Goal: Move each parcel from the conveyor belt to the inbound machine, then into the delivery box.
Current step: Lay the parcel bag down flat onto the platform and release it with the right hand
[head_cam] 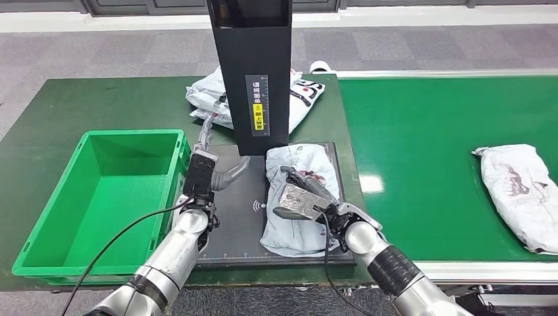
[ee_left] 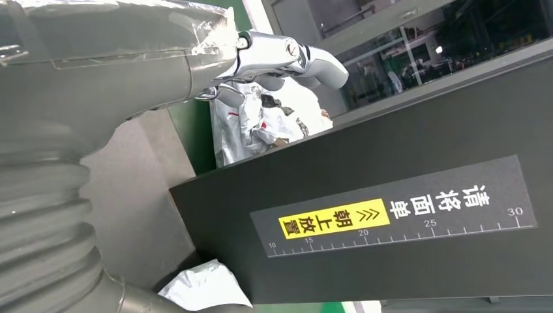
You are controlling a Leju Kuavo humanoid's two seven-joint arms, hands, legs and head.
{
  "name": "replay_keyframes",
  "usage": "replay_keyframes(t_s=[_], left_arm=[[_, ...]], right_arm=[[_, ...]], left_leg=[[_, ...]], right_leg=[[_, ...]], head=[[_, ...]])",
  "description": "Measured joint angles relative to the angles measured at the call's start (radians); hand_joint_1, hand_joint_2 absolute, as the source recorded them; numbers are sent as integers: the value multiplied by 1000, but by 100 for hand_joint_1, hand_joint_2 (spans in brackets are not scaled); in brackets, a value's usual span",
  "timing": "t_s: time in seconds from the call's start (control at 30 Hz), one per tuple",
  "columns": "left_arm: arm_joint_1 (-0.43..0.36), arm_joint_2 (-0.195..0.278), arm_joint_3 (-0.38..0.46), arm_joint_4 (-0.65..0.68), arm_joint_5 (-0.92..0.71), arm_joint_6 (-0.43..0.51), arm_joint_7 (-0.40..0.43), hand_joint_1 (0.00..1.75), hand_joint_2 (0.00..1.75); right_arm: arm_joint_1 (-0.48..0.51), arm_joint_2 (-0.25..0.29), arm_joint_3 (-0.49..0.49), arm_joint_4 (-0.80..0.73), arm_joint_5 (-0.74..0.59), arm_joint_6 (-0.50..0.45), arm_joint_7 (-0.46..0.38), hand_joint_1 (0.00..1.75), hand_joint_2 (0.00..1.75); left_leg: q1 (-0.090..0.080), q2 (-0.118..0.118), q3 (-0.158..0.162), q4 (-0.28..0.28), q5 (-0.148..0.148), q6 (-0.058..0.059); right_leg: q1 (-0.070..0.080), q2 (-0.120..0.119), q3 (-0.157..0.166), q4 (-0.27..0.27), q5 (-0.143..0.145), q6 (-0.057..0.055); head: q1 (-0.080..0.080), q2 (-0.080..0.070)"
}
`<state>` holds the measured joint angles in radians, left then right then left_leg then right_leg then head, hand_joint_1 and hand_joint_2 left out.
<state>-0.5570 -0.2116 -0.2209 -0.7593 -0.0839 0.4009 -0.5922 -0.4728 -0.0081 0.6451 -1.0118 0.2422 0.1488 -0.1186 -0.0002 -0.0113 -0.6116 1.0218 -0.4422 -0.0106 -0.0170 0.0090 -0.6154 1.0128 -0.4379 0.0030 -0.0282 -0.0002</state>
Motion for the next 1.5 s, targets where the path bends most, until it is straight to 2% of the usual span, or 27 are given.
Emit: replay_keyframes(t_s=[0.13,0.23,0.43,0.53,0.63,0.77,1.13,1.33,1.5], left_arm=[[1,3,0,-3,0,1,0,0,175],[1,5,0,-3,0,2,0,0,175],[1,8,1,0,-3,1,-5,0,175],[0,6,1,5,-1,1,-15,0,175],[-1,6,1,14,4,6,-23,0,175],[-1,5,1,26,10,28,-38,0,175],[24,6,-1,20,-27,33,-39,0,175],[46,6,-43,-24,-156,-56,25,0,175],[52,6,-88,-52,-222,-112,49,0,175]], right_arm=[[2,-10,0,-13,-43,4,1,0,175],[25,-30,-4,-58,-201,37,29,0,175],[99,-74,-29,-202,-558,121,212,0,175],[121,-84,-35,-260,-687,115,297,0,175],[148,-92,-37,-303,-763,105,347,0,175],[187,-98,-37,-328,-808,99,377,0,0],[238,-99,-27,-416,-777,60,376,0,0],[248,-109,-58,-501,-708,26,380,0,0],[244,-119,-129,-551,-657,51,406,0,0]], left_leg=[[0,0,0,0,0,0],[0,0,0,0,0,0],[0,0,0,0,-1,0],[0,0,0,0,-1,0],[0,0,0,0,-1,0],[0,0,0,0,-1,0],[0,0,0,0,-1,0],[0,0,0,0,-1,0],[-1,1,0,0,-1,0]], right_leg=[[0,0,0,0,0,0],[0,0,0,0,0,0],[0,0,0,0,0,0],[0,0,-1,0,0,0],[0,0,-1,0,0,0],[0,0,-1,0,0,0],[0,0,-1,0,0,0],[0,0,-1,0,0,0],[-1,0,-1,0,0,0]], head=[[0,0],[0,0],[0,0],[0,0],[0,0],[0,0],[0,0],[0,0],[0,0]])
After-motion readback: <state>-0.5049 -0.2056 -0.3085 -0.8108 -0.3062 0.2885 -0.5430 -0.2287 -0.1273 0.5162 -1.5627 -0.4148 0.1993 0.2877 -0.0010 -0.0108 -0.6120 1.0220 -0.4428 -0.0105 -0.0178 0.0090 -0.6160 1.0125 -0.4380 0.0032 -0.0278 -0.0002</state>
